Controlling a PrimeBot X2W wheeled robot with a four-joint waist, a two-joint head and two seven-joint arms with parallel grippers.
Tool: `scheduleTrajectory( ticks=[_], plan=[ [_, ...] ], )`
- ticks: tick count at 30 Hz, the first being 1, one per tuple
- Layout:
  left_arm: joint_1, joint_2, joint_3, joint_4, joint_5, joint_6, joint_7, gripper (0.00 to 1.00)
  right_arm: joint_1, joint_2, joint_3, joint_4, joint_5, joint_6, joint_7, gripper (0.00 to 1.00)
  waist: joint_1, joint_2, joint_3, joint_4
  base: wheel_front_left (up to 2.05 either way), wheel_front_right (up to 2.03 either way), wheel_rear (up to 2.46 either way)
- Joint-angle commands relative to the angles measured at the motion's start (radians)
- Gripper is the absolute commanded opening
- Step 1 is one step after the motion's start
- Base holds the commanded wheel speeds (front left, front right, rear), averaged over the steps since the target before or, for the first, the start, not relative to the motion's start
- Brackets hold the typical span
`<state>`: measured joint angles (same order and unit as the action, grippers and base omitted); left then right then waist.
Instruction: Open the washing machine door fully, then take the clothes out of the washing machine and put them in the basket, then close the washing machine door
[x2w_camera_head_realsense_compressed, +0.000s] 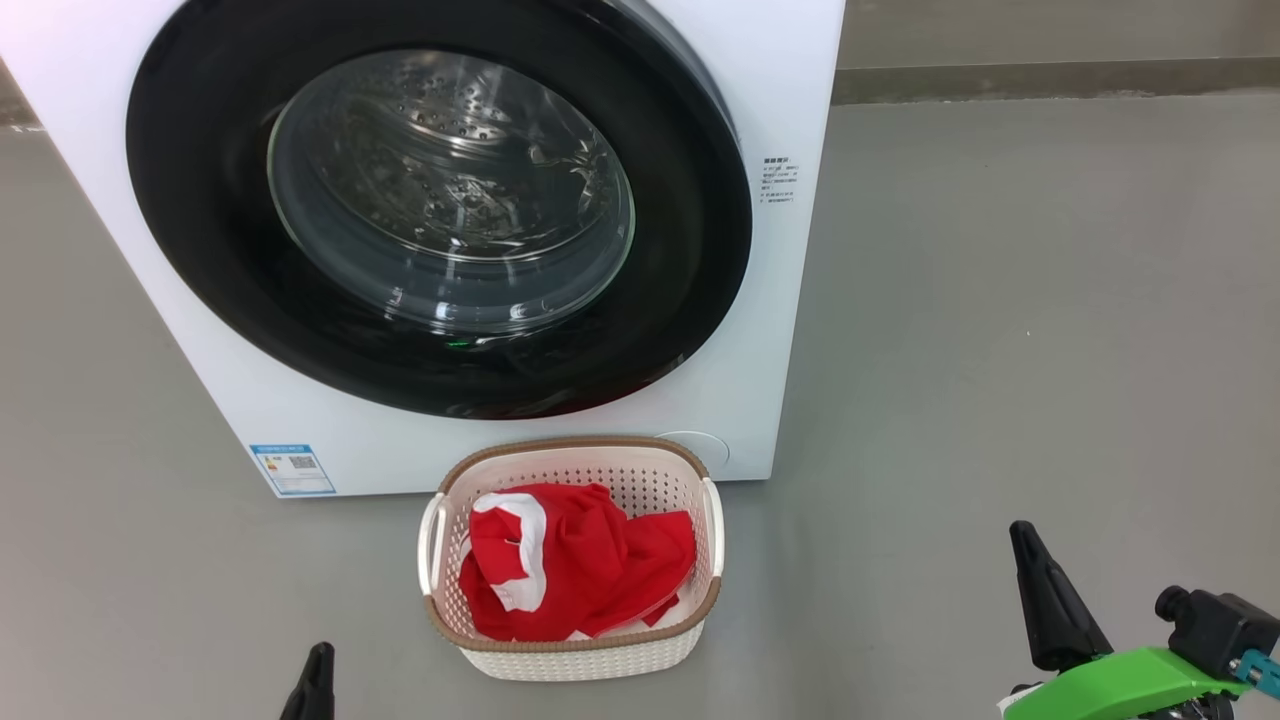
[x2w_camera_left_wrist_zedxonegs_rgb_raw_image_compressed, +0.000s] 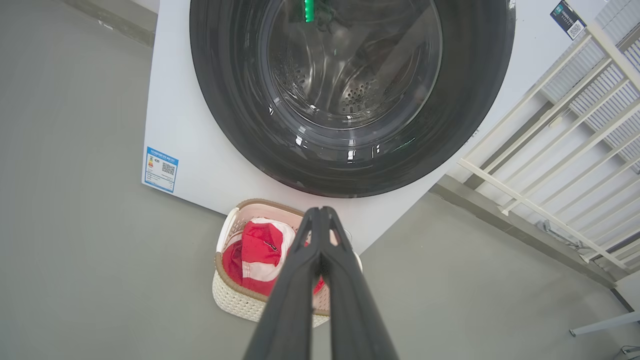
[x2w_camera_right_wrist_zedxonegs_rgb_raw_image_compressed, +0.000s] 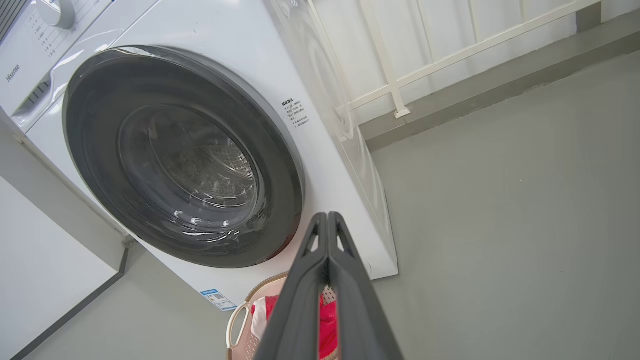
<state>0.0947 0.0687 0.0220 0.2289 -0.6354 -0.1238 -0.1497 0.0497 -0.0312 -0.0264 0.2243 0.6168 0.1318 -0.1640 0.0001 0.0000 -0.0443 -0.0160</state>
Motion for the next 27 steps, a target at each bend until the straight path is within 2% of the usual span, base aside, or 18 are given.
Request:
scheduleTrajectory(
  ticks=[1, 27],
  plan=[
    [-0.051, 0.004, 0.019, -0.019, -0.032, -0.002, 0.009, 0.00, -0.059, -0.015, -0.005, -0.022, 0.035, 0.000, 0.009, 0.00, -0.0001, 0.0000, 0.001, 0.000, 0.00, 0.00, 0.00],
    [-0.094, -0.003, 0.040, -0.009, -0.298, -0.003, 0.081, 0.00, -0.086, -0.020, -0.023, -0.010, 0.310, -0.001, 0.081, 0.00, -0.0001, 0.0000, 0.014, 0.005, 0.00, 0.00, 0.00]
  ],
)
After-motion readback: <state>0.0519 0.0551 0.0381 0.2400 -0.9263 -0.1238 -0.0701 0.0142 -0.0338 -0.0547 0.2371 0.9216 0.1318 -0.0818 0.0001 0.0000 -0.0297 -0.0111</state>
